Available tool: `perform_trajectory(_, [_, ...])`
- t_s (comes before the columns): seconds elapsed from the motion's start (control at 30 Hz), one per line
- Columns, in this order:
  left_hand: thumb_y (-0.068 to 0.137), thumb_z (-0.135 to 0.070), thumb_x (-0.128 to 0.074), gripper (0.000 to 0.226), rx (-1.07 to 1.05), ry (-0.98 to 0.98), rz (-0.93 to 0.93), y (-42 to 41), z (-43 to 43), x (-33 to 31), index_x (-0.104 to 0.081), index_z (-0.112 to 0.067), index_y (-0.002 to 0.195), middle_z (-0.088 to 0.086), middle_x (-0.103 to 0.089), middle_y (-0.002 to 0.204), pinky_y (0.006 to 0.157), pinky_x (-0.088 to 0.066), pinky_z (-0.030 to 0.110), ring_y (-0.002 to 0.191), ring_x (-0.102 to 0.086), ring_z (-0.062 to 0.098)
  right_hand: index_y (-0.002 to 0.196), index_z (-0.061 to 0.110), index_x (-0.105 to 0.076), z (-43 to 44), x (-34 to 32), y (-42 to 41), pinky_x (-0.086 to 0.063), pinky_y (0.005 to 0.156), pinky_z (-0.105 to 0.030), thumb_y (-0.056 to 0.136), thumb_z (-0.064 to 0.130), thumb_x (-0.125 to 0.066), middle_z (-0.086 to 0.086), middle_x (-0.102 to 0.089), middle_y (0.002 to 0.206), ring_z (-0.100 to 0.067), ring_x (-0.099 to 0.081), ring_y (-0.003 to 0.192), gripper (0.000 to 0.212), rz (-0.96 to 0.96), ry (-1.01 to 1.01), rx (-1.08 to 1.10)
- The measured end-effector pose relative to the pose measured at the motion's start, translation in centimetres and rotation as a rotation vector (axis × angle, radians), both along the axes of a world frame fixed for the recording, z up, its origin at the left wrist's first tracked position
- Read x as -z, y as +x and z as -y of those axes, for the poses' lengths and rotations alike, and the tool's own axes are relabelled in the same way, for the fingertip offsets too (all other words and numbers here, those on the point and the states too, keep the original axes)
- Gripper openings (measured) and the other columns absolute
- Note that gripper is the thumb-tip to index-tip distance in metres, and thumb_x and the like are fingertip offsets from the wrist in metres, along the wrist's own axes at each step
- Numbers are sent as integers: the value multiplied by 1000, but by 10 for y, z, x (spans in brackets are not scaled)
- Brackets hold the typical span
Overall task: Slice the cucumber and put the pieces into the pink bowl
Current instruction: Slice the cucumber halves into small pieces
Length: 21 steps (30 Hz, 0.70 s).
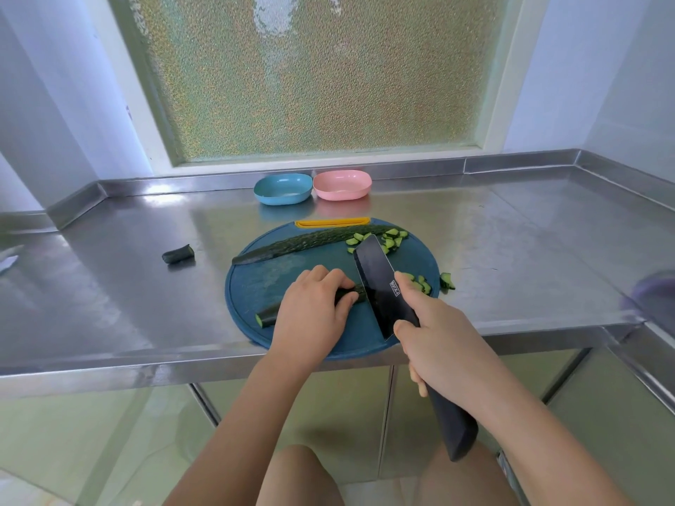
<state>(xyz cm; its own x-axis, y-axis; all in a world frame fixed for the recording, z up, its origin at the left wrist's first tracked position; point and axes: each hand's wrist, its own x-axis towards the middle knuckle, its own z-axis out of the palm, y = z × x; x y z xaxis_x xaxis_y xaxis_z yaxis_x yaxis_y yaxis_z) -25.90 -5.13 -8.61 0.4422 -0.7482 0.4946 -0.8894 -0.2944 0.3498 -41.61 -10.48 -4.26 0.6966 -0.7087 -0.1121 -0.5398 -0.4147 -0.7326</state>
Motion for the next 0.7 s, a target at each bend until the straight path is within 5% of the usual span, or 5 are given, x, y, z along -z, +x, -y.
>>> perform_trajectory(0.27, [89, -29, -60, 16, 8, -21, 8, 1, 1, 1, -66, -17, 98, 3, -60, 93, 74, -41, 30, 88, -53, 21, 150, 45, -10, 10, 3, 4, -57, 66, -44, 93, 12, -37, -10, -56, 73, -17, -51, 51, 71, -4, 14, -19])
perform_trajectory(0.43, [87, -26, -63, 14, 9, -28, 46, 2, 2, 3, -66, -15, 95, 4, -59, 88, 69, -39, 29, 82, -54, 23, 151, 41, -5, 7, 2, 12, -56, 59, -32, 97, 12, -36, -6, -56, 68, -12, -49, 43, 69, -56, 0, -41])
perform_trajectory(0.6, [87, -26, -63, 14, -3, -42, 37, 2, 2, 4, -67, -16, 95, 3, -60, 88, 67, -36, 25, 83, -55, 22, 152, 34, 5, -3, 5, 19, -55, 76, -38, 99, 13, -35, -11, -60, 93, -20, -57, 71, 70, -126, -110, -26])
perform_trajectory(0.7, [88, -28, -61, 15, -7, -39, 12, 1, 1, 3, -66, -17, 97, 2, -60, 91, 70, -38, 26, 86, -55, 20, 151, 36, 5, -8, 6, 10, -55, 74, -38, 99, 14, -35, -12, -61, 89, -17, -52, 64, 69, -124, -92, -32])
